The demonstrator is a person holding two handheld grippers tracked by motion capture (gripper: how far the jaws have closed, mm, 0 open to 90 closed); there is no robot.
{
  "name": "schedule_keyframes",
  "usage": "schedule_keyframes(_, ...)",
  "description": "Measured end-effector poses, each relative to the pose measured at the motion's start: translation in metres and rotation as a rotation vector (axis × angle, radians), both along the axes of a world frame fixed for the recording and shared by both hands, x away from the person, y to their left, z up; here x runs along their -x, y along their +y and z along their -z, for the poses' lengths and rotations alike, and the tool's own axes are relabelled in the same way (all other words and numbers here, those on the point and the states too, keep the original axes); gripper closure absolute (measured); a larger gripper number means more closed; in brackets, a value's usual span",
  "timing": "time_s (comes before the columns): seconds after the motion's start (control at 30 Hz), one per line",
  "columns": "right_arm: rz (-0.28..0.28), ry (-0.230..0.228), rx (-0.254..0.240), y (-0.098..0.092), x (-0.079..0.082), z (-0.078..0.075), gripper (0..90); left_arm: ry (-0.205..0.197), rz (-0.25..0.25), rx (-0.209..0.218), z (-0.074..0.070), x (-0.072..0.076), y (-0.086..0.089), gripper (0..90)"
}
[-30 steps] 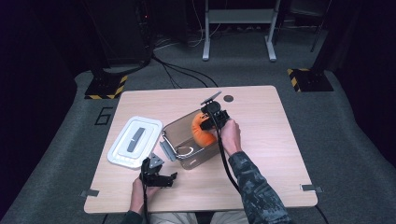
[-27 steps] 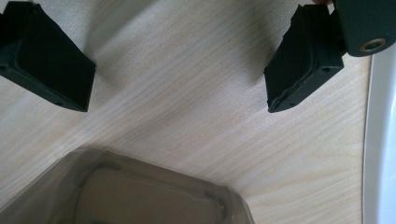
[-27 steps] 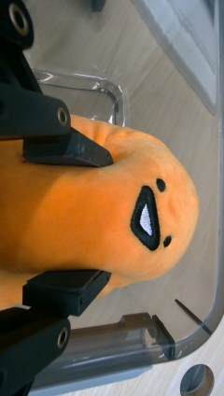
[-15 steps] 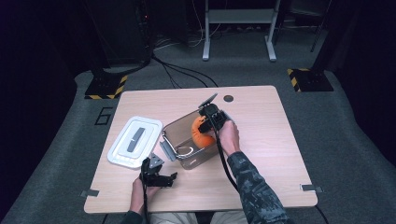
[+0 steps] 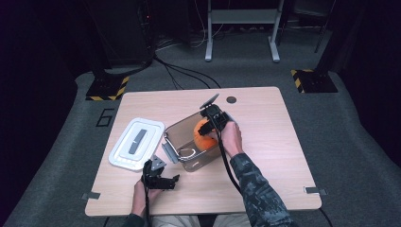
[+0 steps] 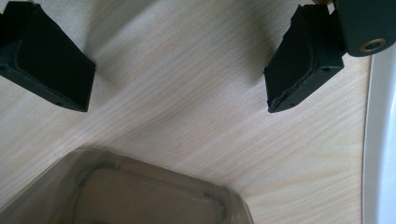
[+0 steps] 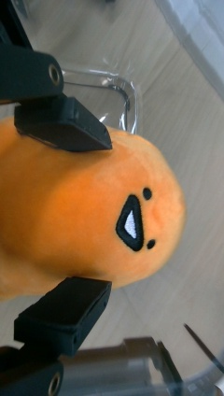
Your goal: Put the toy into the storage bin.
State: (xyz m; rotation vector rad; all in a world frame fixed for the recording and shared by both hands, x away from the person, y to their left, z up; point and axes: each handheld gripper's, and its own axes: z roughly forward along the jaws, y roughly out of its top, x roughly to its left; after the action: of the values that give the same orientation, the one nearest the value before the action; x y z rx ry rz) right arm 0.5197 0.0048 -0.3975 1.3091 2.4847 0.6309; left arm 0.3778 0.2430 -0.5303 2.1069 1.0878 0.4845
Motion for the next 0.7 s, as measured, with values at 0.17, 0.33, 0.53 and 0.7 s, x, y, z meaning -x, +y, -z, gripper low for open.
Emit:
schedule_keyframes(0.17,-0.019,-0.032,-0.024,-0.004,0.008,-0.015,15.8,0.003,0.005,-0.004,0.000,0.000,0.000,8.2)
schedule_keyframes(0.33,-0.044,-0.072,-0.056,-0.012,0.019,-0.030,14.6,0.004,0.009,-0.007,-0.001,0.000,0.001,8.2)
schedule_keyframes(0.53,-0.045,-0.115,-0.099,-0.028,0.033,-0.046,13.3,0.004,0.004,0.000,0.000,0.000,0.000,8.2)
schedule_keyframes(0.7,-0.025,-0.164,-0.128,-0.047,0.044,-0.057,13.5,0.004,0.005,0.001,0.000,0.000,0.000,8.2)
